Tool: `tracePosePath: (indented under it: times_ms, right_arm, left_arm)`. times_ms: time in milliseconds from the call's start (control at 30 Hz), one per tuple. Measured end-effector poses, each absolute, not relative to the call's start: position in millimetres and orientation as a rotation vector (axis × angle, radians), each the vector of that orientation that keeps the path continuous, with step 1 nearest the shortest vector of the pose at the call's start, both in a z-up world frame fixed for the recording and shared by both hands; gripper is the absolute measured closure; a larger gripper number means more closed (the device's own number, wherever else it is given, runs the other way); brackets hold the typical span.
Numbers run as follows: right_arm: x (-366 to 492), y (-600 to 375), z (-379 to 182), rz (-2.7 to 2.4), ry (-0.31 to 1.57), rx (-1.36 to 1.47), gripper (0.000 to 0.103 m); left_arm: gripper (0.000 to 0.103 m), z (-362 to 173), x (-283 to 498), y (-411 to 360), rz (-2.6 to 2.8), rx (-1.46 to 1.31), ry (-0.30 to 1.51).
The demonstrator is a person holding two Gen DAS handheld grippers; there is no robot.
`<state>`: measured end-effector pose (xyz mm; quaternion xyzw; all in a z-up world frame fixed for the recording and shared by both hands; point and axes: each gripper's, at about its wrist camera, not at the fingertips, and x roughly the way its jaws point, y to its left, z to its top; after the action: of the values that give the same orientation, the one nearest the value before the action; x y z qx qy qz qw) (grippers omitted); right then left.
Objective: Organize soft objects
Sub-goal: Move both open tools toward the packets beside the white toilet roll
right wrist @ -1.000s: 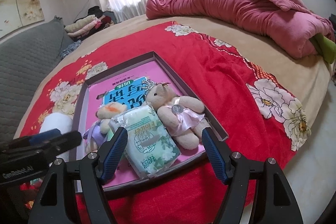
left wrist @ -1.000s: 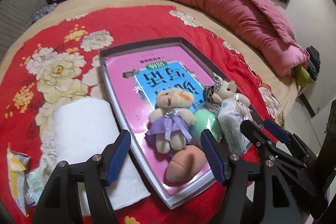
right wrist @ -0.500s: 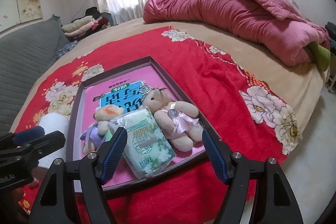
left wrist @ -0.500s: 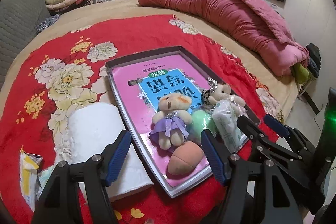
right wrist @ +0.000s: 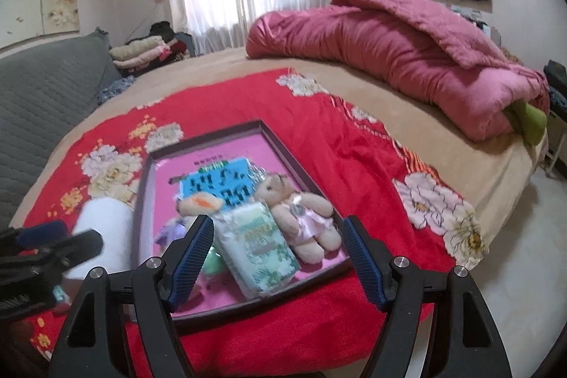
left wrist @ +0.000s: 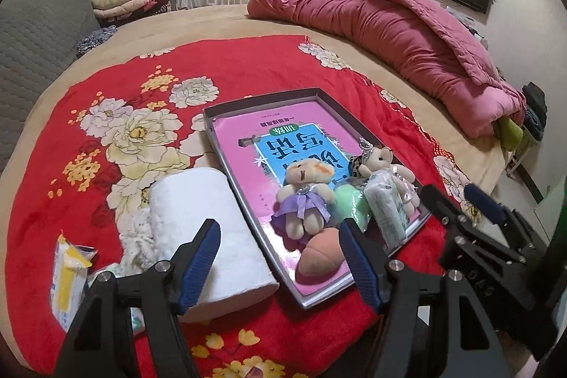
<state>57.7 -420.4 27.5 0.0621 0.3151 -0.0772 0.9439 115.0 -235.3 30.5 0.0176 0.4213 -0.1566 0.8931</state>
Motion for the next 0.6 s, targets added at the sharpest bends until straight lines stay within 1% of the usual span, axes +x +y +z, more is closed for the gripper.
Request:
tracePosePath:
  times_ms: [300,600]
  right_arm:
    - [41.6,-392.4,61.3,-0.091,0.579,0.094,0.027]
    - [29.2,-360.4,79.2,-0.025,0.557,0.046,0.026]
  left_arm:
    - [0.034,44.6,102.5,-215.2,-0.305,0.024,0.852]
    - [0.034,50.3,89.7,-185.3,-0.266,-0.011,0.841]
